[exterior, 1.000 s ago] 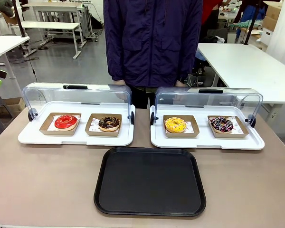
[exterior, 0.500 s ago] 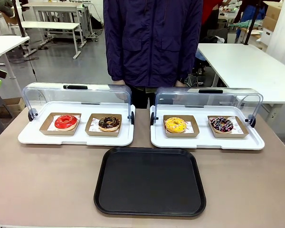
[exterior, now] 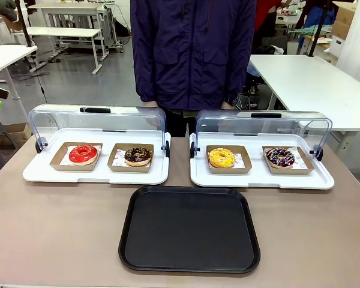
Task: Move the second donut from the left to the tray.
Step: Pick up the Paper togo box containing the Donut indicated by the person and place it on the Handle tray.
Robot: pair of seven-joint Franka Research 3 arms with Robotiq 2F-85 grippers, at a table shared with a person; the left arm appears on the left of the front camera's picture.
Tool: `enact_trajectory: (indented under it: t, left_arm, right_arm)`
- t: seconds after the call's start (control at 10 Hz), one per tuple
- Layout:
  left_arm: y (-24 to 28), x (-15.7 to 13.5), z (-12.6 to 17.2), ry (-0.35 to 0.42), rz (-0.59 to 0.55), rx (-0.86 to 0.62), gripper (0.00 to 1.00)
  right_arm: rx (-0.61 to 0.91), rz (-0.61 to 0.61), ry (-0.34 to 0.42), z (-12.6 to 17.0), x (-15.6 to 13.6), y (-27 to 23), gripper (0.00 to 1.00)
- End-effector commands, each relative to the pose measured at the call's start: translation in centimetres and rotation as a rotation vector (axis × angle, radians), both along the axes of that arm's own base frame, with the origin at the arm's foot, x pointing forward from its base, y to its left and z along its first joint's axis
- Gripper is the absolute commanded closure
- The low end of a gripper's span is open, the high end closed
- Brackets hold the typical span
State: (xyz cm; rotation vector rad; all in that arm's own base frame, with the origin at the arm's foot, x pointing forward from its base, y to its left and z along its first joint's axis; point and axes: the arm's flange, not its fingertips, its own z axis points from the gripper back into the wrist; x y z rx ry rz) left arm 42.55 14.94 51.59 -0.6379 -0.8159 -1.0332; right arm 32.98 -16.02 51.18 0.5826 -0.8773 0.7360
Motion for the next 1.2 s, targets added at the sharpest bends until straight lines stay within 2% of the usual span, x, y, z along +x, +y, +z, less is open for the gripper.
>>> enact_trajectory:
  t: [0.0,1.1]
  left_arm:
    - [-0.01,-0.08,0.06,-0.006,-0.014,0.0,0.0]
    - [-0.01,-0.08,0.06,-0.006,-0.014,0.0,0.0]
  right_arm:
    - [0.008,0.012,-0.031,0.1,0.32,-0.05,0.0]
    - [0.008,0.012,-0.031,0.1,0.32,-0.05,0.0]
